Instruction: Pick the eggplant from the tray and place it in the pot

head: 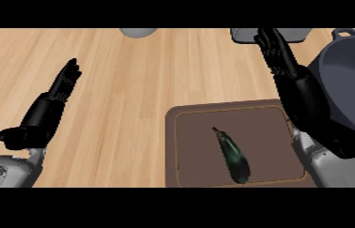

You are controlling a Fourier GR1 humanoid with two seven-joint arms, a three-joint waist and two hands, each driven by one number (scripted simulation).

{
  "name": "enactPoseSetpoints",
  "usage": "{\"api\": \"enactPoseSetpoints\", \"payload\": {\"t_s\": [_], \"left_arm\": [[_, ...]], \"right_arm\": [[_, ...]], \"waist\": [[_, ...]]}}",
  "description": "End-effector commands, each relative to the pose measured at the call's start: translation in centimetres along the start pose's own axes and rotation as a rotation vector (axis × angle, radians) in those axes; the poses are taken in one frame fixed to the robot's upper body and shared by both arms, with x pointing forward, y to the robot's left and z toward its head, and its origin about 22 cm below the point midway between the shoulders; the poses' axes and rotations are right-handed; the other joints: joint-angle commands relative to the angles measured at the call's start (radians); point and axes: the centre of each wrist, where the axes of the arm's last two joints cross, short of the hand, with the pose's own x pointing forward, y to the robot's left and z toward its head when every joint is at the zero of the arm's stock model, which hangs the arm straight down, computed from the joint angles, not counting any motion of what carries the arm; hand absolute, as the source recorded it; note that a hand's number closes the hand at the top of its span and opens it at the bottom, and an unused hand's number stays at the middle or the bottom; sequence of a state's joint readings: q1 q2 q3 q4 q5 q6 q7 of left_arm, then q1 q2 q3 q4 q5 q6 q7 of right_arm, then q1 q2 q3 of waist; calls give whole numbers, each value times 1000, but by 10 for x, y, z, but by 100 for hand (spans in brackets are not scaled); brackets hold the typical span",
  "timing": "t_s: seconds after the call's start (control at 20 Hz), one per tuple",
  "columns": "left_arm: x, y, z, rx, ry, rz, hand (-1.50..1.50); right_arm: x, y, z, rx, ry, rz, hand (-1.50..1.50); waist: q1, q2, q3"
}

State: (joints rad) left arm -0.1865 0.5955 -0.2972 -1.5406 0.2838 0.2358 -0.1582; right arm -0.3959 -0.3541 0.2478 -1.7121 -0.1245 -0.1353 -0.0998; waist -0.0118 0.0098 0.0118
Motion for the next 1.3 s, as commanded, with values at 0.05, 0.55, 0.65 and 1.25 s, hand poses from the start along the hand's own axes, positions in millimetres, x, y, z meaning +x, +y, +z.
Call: {"api": "enactPoseSetpoints", "payload": {"t_s": [0.05,0.55,0.65,1.25], "left_arm": [[8,8,-9,76,28,49,0],[17,3,-18,218,165,241,0],[14,-14,-13,230,182,236,0],[16,6,-23,245,211,232,0]], "right_arm": [[-46,-20,2,59,154,-111,150],[-153,-66,87,193,381,-75,-150],[-160,-75,81,223,299,-126,-150],[-105,-101,-20,869,420,93,-150]], "waist": [[35,-1,-11],[63,7,-7],[55,3,-8],[28,-9,-13]]}}
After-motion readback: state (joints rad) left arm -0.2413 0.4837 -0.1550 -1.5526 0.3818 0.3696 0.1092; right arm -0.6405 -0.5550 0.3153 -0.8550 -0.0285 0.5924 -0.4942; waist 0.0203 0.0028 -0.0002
